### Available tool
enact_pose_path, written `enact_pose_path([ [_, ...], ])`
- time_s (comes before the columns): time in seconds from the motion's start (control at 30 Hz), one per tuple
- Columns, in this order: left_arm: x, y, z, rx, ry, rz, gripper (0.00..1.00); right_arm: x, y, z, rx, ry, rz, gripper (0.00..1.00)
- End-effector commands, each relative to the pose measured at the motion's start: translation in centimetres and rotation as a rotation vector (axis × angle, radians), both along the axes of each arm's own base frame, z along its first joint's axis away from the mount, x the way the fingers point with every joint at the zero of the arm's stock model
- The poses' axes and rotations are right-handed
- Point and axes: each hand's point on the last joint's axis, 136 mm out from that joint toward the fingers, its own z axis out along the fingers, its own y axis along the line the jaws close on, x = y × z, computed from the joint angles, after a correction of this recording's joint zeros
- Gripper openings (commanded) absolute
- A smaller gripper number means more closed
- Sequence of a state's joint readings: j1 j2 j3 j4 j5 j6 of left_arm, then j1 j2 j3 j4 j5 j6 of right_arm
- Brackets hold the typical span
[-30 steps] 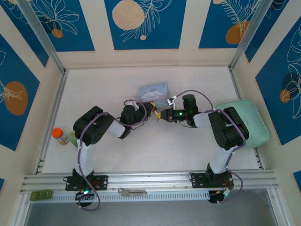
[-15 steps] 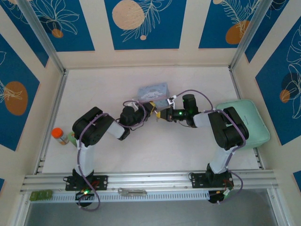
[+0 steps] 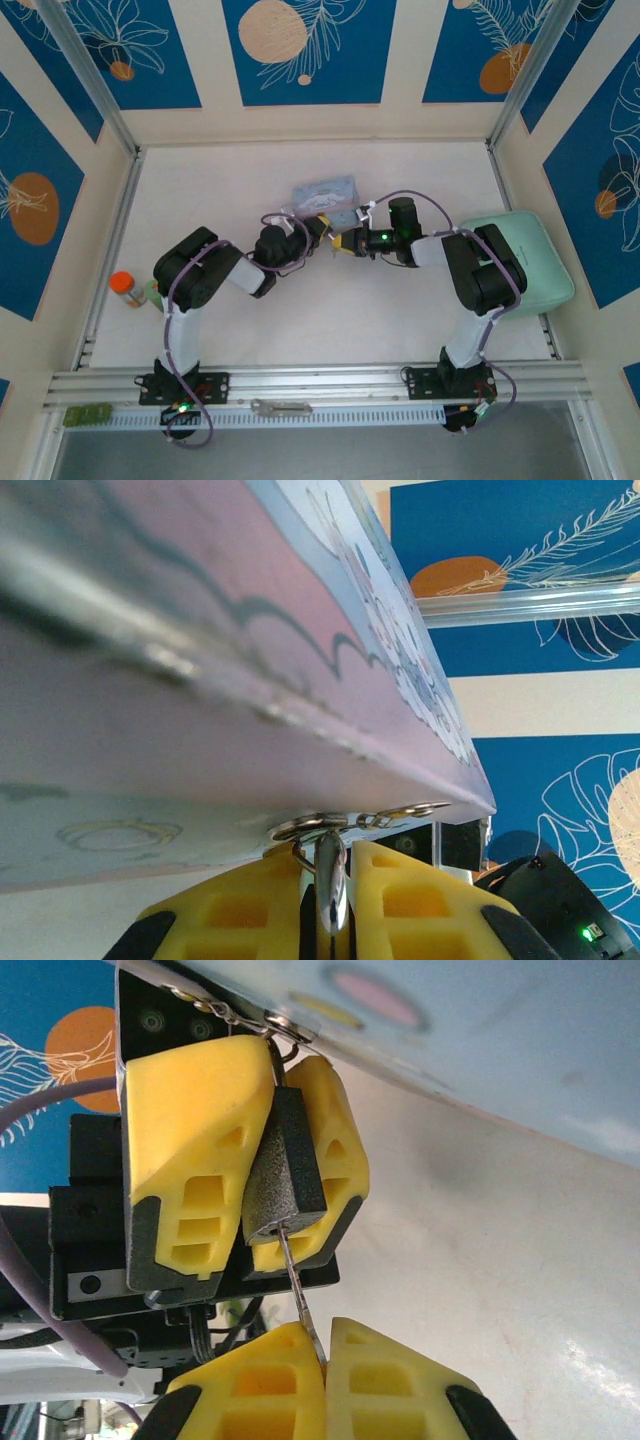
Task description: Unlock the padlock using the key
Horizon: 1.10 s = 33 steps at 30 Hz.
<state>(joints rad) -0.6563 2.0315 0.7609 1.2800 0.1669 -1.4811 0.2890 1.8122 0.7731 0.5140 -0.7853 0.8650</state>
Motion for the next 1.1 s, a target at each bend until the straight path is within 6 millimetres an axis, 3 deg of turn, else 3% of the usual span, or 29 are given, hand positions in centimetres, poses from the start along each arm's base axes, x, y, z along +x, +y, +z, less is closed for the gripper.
enact_pose_path([
  [0.0, -3.5, -2.9, 5.7, -0.091, -0.172, -0.158, 0.00, 3.6, -1.0, 0.3, -0.017, 0.045, -0.152, 0.00],
  [0.17, -2.7, -3.0, 5.8, -0.091, -0.184, -0.123, 0.00, 2.6, -0.4, 0.1, 0.019, 0.098, -0.225, 0.00],
  [0.37, -3.1, -4.1, 6.7, -0.125, -0.180, -0.156, 0.00, 3.9, -1.1, -0.7, -0.018, 0.049, -0.265, 0.00],
  [0.57, -3.9, -4.5, 7.2, -0.156, -0.153, -0.164, 0.00, 5.0, -1.0, 0.2, 0.007, -0.089, -0.236, 0.00],
  [0.73, -4.5, -5.0, 8.3, -0.176, -0.165, -0.192, 0.00, 5.0, -0.3, 1.3, 0.049, -0.183, -0.107, 0.00],
  [0.83, -5.0, -5.0, 8.8, -0.176, -0.177, -0.211, 0.00, 5.4, -1.0, 1.1, 0.025, -0.178, -0.102, 0.00],
  [1.07, -6.2, -5.0, 7.2, -0.130, -0.176, -0.255, 0.00, 6.5, -1.9, 1.1, -0.003, -0.083, -0.140, 0.00],
])
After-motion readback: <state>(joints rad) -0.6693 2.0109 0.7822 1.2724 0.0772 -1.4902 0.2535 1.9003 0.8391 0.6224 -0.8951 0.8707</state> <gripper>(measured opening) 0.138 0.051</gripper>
